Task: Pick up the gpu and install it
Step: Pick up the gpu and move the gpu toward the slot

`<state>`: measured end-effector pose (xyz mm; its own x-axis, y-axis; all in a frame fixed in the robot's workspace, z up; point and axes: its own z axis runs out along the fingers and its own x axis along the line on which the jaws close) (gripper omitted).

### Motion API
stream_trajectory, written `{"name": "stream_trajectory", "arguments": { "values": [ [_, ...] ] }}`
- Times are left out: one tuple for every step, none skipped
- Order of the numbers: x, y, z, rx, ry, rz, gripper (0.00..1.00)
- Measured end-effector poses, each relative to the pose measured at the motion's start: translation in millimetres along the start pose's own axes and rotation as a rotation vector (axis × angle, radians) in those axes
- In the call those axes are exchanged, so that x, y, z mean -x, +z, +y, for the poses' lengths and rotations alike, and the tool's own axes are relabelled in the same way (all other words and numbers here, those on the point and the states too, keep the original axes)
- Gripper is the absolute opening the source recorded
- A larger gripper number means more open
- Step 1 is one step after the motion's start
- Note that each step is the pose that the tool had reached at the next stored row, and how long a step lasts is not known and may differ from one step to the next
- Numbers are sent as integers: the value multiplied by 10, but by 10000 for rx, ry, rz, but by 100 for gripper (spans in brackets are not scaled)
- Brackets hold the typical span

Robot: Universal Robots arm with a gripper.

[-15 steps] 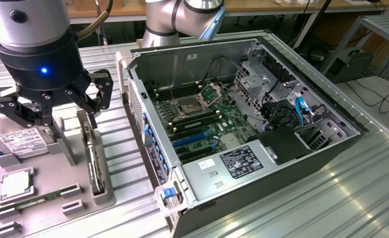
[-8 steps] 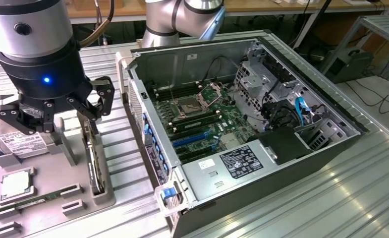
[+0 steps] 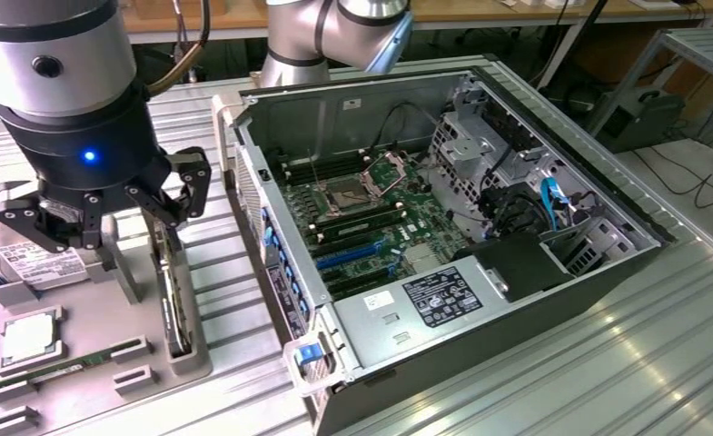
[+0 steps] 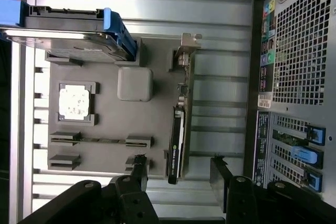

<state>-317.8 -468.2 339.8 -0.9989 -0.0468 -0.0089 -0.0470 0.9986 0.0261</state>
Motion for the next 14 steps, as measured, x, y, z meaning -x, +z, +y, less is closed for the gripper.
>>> {"name": "stream_trajectory", "arguments": {
  "values": [
    [0,18,-1,-6,0,0,60],
    [0,37,-2,-13,-1,0,60],
    [1,55,-2,-21,-2,0,60],
    [2,72,1,-25,-1,1,60],
    [5,91,3,-27,-1,1,60],
    [8,109,5,-27,0,0,60],
    [10,128,7,-26,0,1,60],
    [10,146,7,-26,-1,0,60],
    [10,164,8,-27,0,0,60],
    [10,182,8,-28,0,0,60],
    [10,200,9,-28,-1,1,60],
    [11,219,11,-29,0,1,60],
    [12,237,14,-30,0,1,60],
    [13,253,16,-29,-1,1,60]
  ]
}}
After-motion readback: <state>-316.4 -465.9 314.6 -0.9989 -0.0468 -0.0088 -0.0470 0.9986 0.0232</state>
